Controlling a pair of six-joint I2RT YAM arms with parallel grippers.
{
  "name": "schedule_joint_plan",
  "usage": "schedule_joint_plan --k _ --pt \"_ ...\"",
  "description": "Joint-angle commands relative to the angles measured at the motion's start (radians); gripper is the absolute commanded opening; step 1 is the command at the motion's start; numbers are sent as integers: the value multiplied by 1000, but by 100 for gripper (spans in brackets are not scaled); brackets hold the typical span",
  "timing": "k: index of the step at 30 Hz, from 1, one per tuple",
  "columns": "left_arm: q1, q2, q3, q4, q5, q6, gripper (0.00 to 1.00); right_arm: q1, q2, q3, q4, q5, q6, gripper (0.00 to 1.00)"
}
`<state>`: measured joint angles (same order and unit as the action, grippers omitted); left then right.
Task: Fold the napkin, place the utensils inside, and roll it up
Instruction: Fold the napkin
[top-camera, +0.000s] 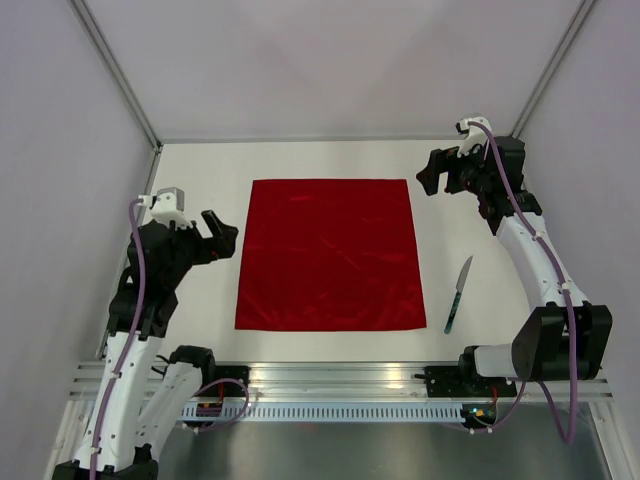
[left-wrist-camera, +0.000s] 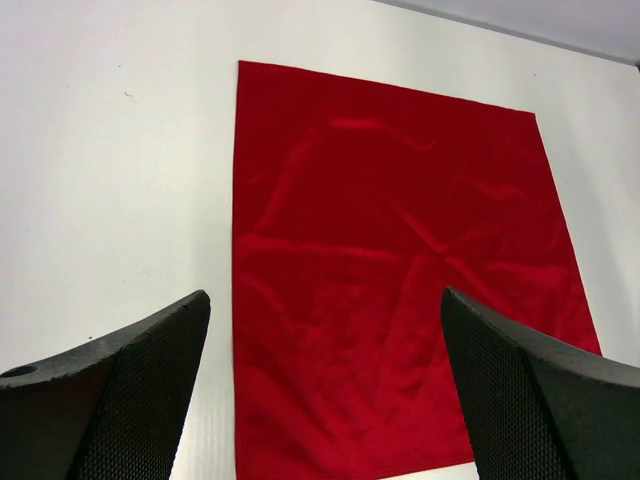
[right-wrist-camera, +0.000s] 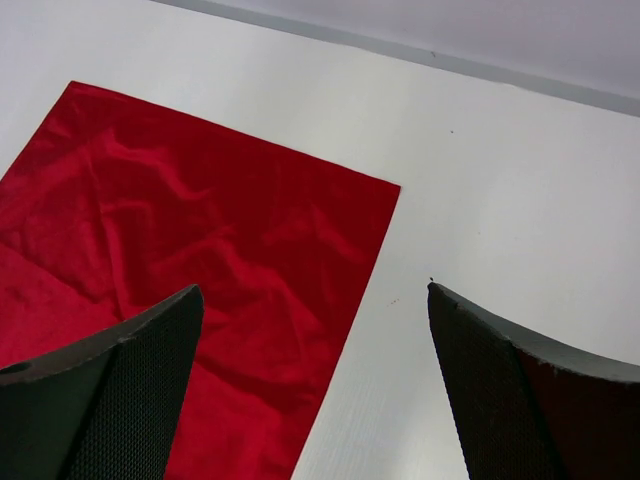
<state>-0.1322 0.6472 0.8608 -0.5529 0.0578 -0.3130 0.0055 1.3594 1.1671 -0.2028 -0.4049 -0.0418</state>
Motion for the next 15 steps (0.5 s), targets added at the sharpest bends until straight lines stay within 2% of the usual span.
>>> schedule_joint_plan --k 1,8,11,12,14,15 --pt "3 12 50 -19 14 6 100 2 -6 -6 26 1 -21 98" --pt "3 61 185 -65 17 8 100 36 -20 -3 13 -8 -35 98" --pt "3 112 302 -107 16 3 100 166 -20 3 -4 75 -53 93" --pt "5 124 366 -116 14 -1 100 254 -16 6 -13 92 -55 91" --pt "5 161 432 -142 30 -14 100 354 12 11 -14 165 -53 88" --pt "3 175 495 -150 33 -17 100 464 27 17 -15 194 -55 86"
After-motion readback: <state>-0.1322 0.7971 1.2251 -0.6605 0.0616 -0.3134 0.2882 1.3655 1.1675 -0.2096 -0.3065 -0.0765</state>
